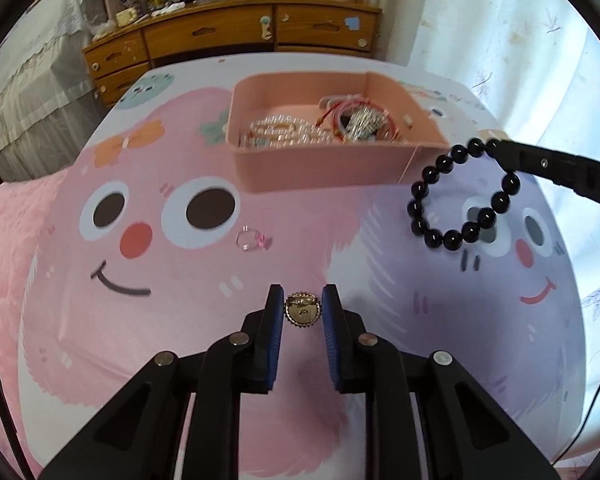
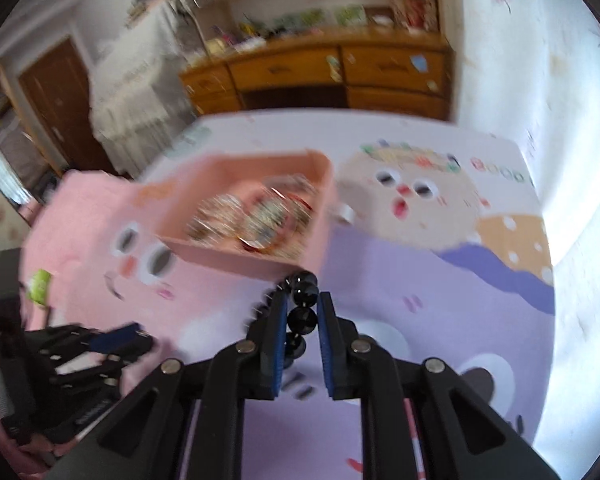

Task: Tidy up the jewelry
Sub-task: 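Grasp the gold pendant with the left tool while the right tool grasps the black bead bracelet, then drop the pendant into the pink box with the left tool while the right tool drops the bracelet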

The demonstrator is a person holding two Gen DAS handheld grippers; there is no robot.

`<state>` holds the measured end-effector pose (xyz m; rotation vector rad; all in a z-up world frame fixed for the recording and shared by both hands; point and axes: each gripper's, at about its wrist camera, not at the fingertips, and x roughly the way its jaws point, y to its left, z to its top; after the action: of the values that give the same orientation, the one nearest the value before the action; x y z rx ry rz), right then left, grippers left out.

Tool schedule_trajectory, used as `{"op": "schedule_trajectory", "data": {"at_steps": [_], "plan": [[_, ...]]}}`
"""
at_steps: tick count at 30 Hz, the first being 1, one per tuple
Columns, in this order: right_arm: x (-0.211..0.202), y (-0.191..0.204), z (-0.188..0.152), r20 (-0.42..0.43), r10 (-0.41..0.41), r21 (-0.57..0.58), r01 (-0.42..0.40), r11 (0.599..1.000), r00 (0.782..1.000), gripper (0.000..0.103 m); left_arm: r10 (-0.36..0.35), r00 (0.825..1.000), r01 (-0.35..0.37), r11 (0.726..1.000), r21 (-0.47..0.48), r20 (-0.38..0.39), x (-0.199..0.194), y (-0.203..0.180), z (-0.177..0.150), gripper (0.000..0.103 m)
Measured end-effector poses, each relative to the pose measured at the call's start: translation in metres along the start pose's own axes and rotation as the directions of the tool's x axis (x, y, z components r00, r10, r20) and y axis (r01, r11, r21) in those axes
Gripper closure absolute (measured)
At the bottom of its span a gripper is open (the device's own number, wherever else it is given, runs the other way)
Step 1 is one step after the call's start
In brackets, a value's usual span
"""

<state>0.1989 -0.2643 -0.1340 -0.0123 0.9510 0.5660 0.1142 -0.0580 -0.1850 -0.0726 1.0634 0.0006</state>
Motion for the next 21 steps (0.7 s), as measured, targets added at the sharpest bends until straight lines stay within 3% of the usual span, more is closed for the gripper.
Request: {"op": "schedule_trajectory", "data": {"at_steps": [9,15,21], "plan": [[-0.018,0.037,0.028,0.123,0.090,-0.042,-0.086,0.995,0.988,0.088,-0.127,0.992,0.127,0.992,0.011,-0.005,-0.028,-0.004,0.029,0.086],[-0.015,0.053,0.051,0.184,0.145,-0.072,-0.133,0.988,0.972,0.088,-0.088,0.995,0.082,0.988,0.127,0.044,-0.040,-0.009,0.053,0.086],[-0.002,0.064,0.071,0.220,0.159,-0.117,-0.136,0.984,0.962,0.088,-0.098,0.990,0.084,0.987,0.138,0.099,-0.047,0.006,0.084,0.086]]}}
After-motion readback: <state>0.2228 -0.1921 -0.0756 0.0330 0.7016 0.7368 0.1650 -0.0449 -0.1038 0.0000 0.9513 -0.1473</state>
